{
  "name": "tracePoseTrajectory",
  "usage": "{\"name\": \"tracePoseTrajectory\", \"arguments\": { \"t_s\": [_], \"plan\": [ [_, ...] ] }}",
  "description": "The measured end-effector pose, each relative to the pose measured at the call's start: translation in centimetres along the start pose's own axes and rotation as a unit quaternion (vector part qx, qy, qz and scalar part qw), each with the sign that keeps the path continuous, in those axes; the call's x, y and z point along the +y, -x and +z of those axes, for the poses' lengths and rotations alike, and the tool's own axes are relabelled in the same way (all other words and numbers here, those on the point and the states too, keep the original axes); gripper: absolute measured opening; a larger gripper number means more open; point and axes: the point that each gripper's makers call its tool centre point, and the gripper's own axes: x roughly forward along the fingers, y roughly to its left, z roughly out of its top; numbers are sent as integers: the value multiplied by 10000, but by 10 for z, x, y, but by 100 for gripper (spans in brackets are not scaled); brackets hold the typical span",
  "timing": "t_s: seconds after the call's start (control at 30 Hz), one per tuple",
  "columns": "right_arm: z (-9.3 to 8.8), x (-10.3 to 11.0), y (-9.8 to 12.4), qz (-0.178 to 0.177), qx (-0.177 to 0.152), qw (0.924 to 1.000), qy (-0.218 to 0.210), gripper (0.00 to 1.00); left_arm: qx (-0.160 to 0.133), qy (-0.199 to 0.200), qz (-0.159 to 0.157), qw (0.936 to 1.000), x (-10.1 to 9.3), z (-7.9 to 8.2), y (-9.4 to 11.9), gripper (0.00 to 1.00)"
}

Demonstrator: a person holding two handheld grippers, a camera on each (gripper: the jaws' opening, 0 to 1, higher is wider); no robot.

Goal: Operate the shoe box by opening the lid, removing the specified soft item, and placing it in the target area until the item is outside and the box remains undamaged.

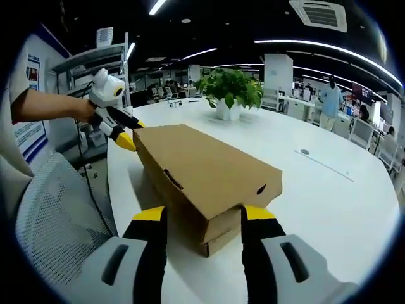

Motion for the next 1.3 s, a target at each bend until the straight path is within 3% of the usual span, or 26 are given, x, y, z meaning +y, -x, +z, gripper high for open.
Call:
{"name": "tracePoseTrajectory", "arguments": {
  "t_s": [0.4,0.93,1.3],
  "plan": [
    [26,-5,10,-29,-327,9994,133,43,-281,-94,45,9995,-1,19,16,55],
    [65,-28,11,-138,-632,9974,317,39,-791,-205,435,9957,18,60,28,42],
    [88,-47,5,-272,-794,9958,355,41,-1147,-257,826,9896,42,94,28,29]
  ]
}}
